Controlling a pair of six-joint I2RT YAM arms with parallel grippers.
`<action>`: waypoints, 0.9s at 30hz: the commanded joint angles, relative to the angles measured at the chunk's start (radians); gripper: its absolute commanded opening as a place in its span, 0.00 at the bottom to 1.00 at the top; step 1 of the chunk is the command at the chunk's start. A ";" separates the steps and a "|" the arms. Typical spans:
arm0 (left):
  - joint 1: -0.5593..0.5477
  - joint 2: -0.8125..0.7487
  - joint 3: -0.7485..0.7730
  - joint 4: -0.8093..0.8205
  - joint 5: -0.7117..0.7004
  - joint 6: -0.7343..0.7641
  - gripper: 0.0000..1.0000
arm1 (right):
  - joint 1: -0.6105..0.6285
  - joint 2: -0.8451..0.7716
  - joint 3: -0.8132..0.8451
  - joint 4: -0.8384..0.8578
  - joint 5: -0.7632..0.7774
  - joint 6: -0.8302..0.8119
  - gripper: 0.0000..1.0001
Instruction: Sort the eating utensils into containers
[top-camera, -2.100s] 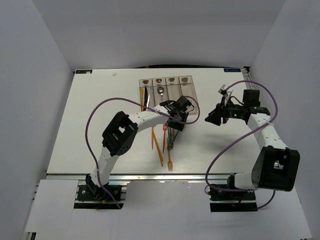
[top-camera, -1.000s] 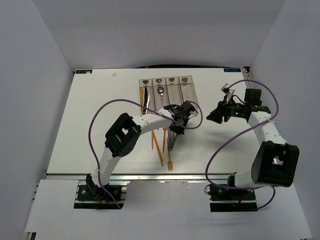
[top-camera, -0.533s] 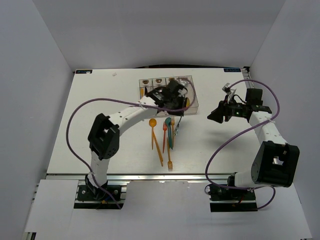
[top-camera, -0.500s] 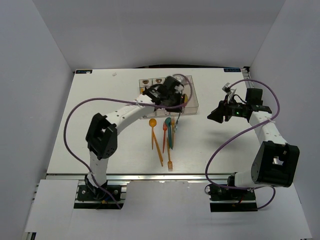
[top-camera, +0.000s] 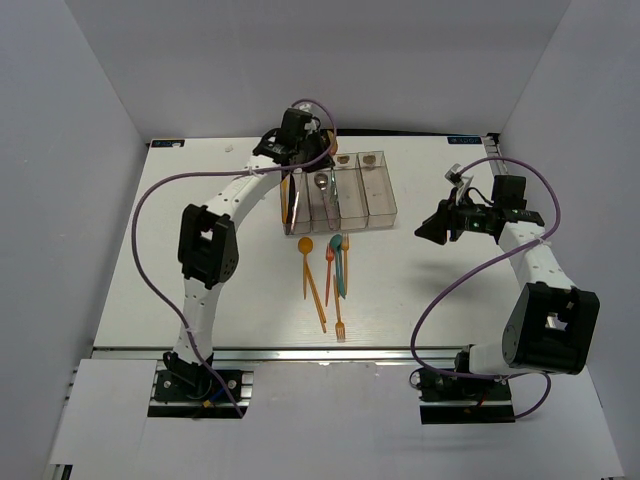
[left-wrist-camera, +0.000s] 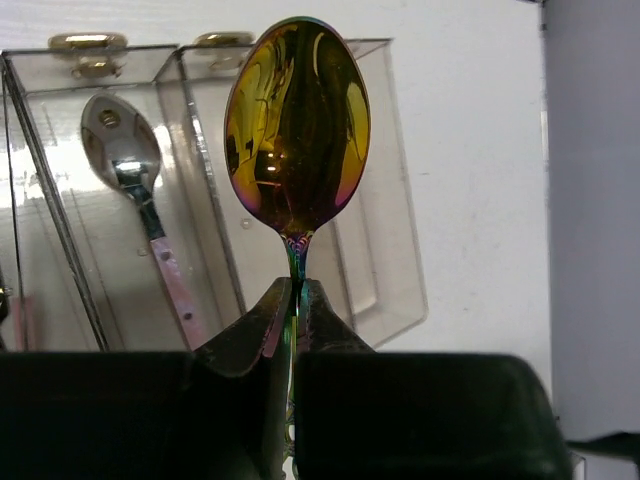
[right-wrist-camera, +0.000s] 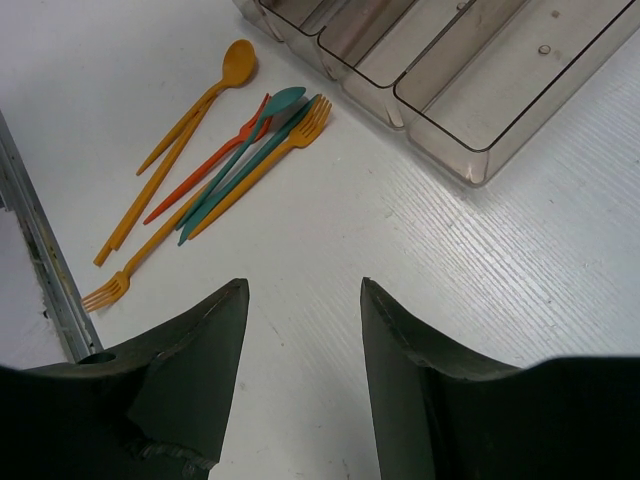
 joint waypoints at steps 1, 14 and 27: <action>0.007 0.034 0.053 0.016 -0.008 -0.016 0.00 | -0.008 -0.017 -0.008 0.014 -0.033 0.008 0.55; 0.018 0.089 -0.012 0.025 -0.041 0.012 0.00 | -0.008 0.000 -0.032 -0.021 -0.081 -0.009 0.56; 0.029 0.098 0.002 0.011 -0.042 0.020 0.36 | 0.001 0.011 -0.045 -0.104 -0.096 -0.079 0.58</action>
